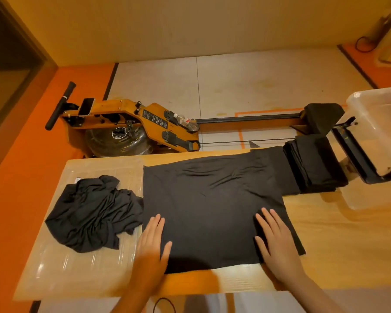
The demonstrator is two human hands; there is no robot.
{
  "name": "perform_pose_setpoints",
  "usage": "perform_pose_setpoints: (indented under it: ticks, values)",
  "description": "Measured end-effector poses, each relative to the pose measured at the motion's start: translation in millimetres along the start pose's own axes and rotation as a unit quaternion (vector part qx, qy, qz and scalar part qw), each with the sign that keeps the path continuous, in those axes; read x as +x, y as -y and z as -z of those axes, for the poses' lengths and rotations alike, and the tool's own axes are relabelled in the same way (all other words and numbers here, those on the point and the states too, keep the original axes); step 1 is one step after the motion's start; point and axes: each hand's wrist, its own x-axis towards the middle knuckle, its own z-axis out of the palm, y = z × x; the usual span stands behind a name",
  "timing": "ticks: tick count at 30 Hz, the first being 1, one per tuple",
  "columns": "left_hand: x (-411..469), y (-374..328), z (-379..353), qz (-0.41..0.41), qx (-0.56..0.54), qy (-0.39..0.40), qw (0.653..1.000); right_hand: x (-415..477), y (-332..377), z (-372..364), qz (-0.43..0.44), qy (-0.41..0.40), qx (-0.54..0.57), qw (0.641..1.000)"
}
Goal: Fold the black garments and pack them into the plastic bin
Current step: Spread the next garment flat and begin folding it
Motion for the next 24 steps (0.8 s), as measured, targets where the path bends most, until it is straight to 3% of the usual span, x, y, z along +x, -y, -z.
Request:
perform_pose_setpoints:
  ticks: [6,10,15,19,24]
  values:
    - [-62,16,-19,-0.09,0.121,0.092,0.984,-59,-19,-15,0.064,0.075,-0.056,0.994]
    - [-82,27,-17,-0.085,0.213,0.138,0.963,-86,-22,-11,0.078,0.082,-0.054,0.992]
    - [-100,24,-11,-0.079,0.17,0.12,0.975,-119,-34,-1,0.091,0.071,-0.036,0.993]
    - [-115,20,-10,-0.074,0.17,0.044,0.982,-121,-41,9,0.114,0.008,-0.077,0.99]
    - [-124,10,11,-0.057,0.143,-0.006,0.988,-122,-46,25,0.054,0.012,0.052,0.997]
